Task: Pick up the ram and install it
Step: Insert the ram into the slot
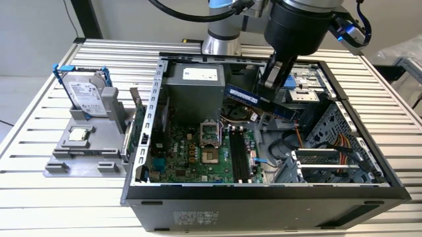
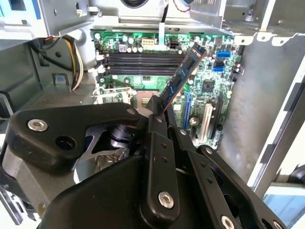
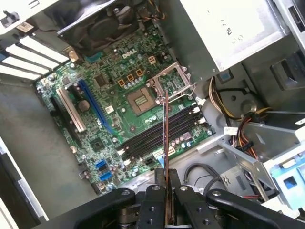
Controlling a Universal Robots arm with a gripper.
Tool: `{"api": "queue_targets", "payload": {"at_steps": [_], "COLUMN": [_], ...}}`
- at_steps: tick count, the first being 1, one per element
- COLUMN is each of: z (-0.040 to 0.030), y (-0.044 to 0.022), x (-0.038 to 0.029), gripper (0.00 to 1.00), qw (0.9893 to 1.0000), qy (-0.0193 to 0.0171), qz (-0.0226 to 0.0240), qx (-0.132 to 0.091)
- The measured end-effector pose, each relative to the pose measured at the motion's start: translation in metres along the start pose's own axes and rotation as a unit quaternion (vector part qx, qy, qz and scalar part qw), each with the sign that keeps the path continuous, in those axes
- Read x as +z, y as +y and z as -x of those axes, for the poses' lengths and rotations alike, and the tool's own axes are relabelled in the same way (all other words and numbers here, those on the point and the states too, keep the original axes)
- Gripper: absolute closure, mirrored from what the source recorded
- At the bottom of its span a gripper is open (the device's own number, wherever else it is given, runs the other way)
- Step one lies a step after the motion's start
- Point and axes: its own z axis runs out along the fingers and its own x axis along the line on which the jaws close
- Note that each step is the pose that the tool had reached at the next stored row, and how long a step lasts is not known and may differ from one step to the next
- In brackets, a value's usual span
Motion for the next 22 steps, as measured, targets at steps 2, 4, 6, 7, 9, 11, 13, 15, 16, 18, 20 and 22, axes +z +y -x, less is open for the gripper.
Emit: {"api": "queue_targets", "payload": {"at_steps": [2,4,6,7,9,11,13,15,16,18,20,22], "z": [0.0,0.0,0.0,0.0,-0.0001,-0.0001,-0.0002,-0.0002,-0.0002,-0.0002,-0.0002,-0.0002], "y": [0.0,0.0,0.0001,0.0001,0.0001,0.0002,0.0003,0.0003,0.0003,0.0004,0.0004,0.0004], "x": [0.0,0.0,0.0,0.0,0.0,0.0,0.0,0.0001,0.0,0.0001,0.0001,0.0001], "gripper": [1.0,1.0,1.0,1.0,1.0,1.0,1.0,1.0,1.0,1.0,1.0,1.0], "qw": [0.9999,0.9998,0.9995,0.9993,0.9988,0.9983,0.9978,0.9971,0.9968,0.996,0.9951,0.994], "qy": [-0.0003,-0.0005,-0.0007,-0.0008,-0.001,-0.0011,-0.0013,-0.0015,-0.0016,-0.0018,-0.002,-0.0022], "qz": [0.0003,0.0006,0.0009,0.001,0.0013,0.0016,0.0018,0.0021,0.0022,0.0024,0.0027,0.003], "qx": [0.011,0.022,0.033,0.038,0.048,0.058,0.067,0.076,0.08,0.09,0.099,0.109]}}
